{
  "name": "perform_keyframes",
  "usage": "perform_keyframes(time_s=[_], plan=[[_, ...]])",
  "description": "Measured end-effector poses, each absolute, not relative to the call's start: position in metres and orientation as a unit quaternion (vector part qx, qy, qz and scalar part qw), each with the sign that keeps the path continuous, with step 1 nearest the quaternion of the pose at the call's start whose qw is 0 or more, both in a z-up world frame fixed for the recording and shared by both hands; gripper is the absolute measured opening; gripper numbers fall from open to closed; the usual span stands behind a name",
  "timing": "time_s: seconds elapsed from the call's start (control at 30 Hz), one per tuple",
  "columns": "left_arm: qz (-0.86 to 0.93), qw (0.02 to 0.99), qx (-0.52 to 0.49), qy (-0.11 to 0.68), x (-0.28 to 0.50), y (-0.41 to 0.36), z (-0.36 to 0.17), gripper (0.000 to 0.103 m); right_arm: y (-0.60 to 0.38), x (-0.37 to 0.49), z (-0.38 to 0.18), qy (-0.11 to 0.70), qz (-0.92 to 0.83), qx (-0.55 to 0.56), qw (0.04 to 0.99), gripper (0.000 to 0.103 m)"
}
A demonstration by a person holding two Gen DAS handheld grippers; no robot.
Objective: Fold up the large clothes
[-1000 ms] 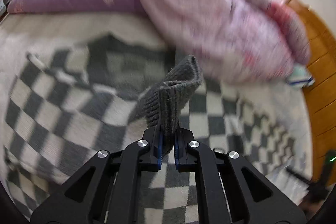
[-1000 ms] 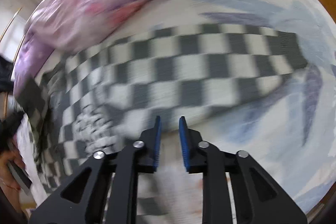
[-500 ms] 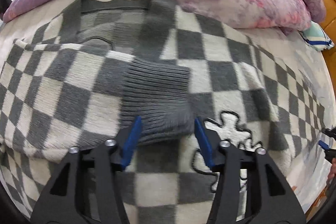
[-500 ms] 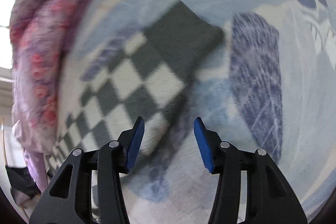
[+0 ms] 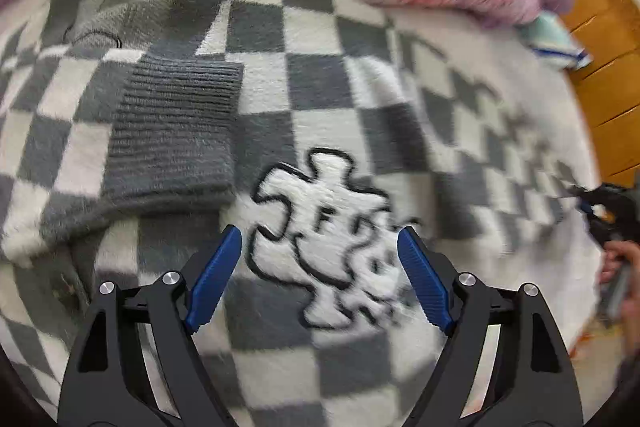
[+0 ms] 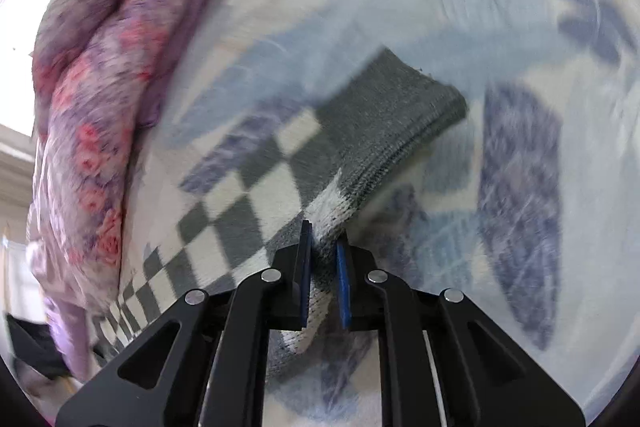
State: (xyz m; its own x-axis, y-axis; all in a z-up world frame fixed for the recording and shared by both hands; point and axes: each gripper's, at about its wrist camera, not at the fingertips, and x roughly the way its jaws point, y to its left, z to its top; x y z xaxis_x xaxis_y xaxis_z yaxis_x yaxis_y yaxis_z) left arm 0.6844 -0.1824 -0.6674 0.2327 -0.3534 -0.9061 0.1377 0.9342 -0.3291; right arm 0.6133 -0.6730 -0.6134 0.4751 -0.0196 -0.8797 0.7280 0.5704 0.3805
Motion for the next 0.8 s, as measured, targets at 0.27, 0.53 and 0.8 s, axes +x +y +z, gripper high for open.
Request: perform_keyframes(time_s=[0.27, 0.53, 0.8], plan=[[-0.09, 0.801, -0.125, 0.578, 0.667, -0.082, -0.617, 0.081, -0.551, 0.656, -0.498, 0.397, -0.174, 0.255, 0.865, 0.01], [-0.006, 0.817, -0.138, 0.559, 0.656, 0.084, -0.587, 0.081, -0.357, 0.701, -0.441, 0.378, -0.016, 0.258, 0.889, 0.009], [0.035, 0.819, -0.162, 0.549, 0.636, 0.21, -0.573, 0.081, -0.138, 0.716, -0.501, 0.465, 0.111, 0.262, 0.838, 0.009]])
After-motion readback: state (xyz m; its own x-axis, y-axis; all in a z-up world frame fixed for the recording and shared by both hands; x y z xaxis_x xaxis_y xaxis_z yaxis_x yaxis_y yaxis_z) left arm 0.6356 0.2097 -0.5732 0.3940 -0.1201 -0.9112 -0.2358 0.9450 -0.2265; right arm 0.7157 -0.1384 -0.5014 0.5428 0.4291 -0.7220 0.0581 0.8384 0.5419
